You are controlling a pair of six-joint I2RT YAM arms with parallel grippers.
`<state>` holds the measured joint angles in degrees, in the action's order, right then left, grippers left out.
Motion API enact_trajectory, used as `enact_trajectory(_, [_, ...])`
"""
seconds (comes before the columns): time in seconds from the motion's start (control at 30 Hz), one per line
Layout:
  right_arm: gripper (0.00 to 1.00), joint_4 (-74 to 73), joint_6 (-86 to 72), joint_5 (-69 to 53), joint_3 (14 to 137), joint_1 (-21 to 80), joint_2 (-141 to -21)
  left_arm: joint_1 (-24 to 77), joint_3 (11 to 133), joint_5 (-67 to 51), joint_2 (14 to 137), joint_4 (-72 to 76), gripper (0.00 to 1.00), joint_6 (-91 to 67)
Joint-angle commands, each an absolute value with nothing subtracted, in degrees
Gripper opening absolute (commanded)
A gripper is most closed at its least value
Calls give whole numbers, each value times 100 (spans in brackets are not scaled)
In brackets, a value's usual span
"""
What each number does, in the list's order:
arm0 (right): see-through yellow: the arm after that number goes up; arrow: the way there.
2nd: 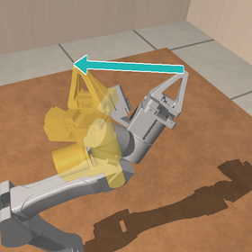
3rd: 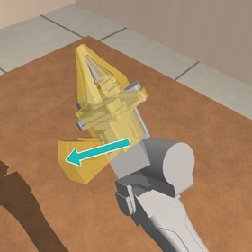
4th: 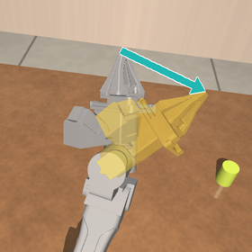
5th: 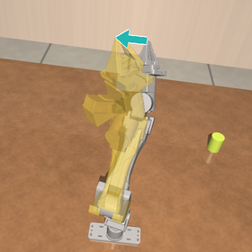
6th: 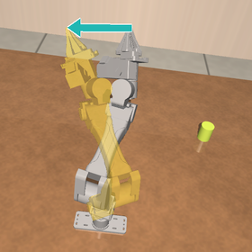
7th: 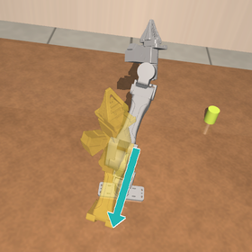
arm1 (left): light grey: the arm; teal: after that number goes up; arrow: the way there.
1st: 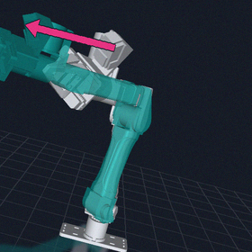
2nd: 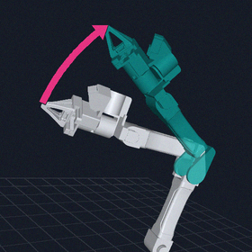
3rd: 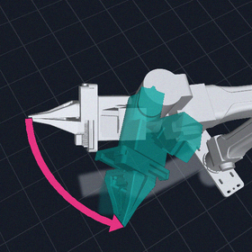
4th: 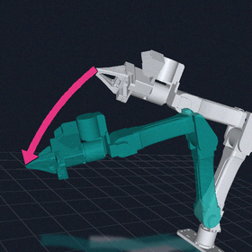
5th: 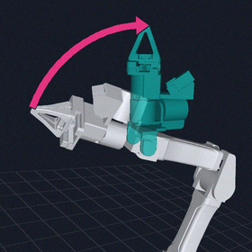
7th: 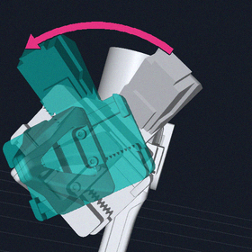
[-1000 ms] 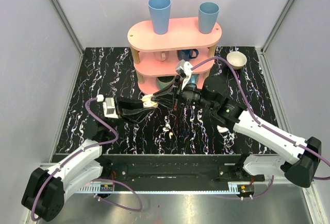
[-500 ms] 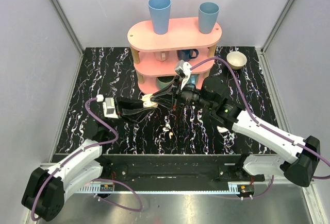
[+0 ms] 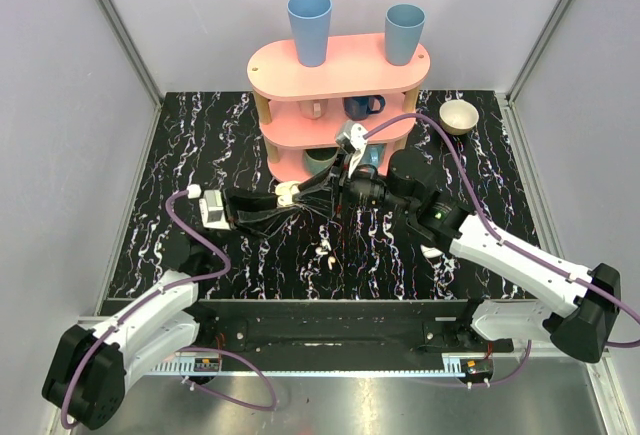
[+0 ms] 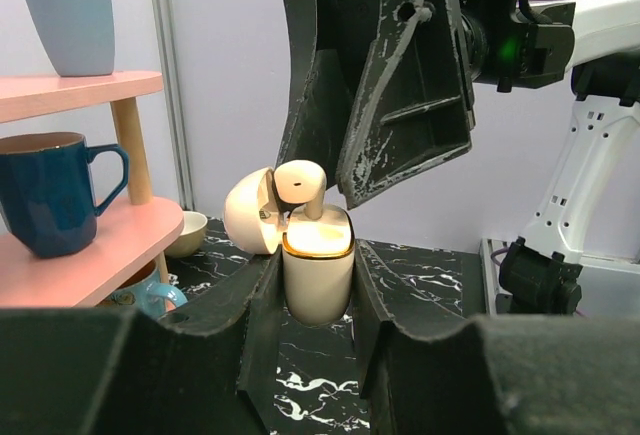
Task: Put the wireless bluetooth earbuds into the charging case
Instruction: Insert the right earbud into the right side groove of the charging case, then adjust the right earbud in the right side groove of the charging case.
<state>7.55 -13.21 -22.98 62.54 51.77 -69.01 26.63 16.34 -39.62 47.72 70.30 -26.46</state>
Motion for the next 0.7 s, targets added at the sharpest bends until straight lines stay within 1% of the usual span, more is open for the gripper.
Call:
enact_trajectory(0.0, [42, 387, -1169, -2092, 6310, 5221, -6891, 2672, 1758, -3806, 4693, 8851, 0, -2540])
enact_trajectory(0.03, [42, 378, -1152, -2092, 6319, 5221, -6882, 2672, 1767, -3806, 4693, 8851, 0, -2549])
enact_trajectory(0.1, [47, 413, -1143, -2066, 6328, 5221, -6856, 2672, 1767, -3814, 4693, 8842, 0, -2558])
enact_trajectory(0.17, [54, 500, -1169, -2039, 6302, 5221, -6786, 2672, 1767, -3823, 4693, 8824, 0, -2558])
enact_trajectory(0.23, [57, 553, -1169, -1969, 6284, 5221, -6689, 2672, 1740, -3823, 4693, 8815, 0, -2558])
enact_trajectory(0.47, [59, 589, -1142, -1784, 6232, 5221, -6478, 2663, 1723, -3814, 4676, 8780, 0, -2523])
enact_trajectory(0.67, [58, 756, -1204, -1485, 6091, 5221, -6196, 2672, 1749, -3876, 4614, 8526, 0, -2409])
